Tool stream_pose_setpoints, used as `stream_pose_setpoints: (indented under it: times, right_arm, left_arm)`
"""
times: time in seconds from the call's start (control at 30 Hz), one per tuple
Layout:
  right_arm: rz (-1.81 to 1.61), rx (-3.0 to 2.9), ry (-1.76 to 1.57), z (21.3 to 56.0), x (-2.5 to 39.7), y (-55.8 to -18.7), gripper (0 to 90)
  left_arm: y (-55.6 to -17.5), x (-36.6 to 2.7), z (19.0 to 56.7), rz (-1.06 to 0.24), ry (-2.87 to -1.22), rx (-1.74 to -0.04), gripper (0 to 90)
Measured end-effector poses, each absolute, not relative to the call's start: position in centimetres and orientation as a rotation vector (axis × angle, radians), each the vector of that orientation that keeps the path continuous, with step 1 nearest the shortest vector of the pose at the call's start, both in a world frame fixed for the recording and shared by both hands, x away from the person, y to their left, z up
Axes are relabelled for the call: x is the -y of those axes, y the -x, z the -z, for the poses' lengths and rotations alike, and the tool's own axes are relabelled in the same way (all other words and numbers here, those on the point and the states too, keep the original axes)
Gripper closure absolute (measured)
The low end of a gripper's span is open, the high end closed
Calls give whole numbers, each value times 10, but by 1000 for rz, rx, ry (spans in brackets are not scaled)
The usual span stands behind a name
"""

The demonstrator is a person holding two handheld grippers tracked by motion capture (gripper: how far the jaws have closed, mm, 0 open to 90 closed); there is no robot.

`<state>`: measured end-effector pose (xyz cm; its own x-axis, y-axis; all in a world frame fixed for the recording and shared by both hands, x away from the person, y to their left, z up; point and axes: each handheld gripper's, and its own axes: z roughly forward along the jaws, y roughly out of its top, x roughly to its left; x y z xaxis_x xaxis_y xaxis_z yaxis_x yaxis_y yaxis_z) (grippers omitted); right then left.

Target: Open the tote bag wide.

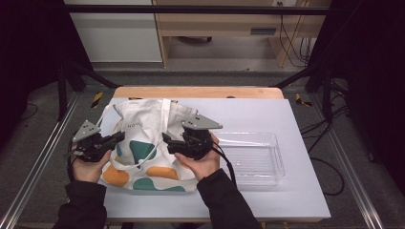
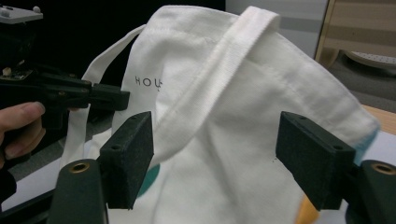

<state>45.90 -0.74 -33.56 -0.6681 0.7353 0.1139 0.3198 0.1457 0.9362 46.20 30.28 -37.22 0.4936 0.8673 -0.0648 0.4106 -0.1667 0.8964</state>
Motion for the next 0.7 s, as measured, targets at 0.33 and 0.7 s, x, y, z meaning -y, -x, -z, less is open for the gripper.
stream_pose_setpoints:
  times: [0.33, 0.7]
  right_arm:
    - [-1518, -2068, -1045, 343, -18, -473, 315]
    - [-1459, -2160, -1052, 350, -19, -469, 854]
  left_arm:
    - [-455, -304, 371, -594, -1781, -1066, 886]
    - [-452, -305, 372, -580, -1774, -1074, 882]
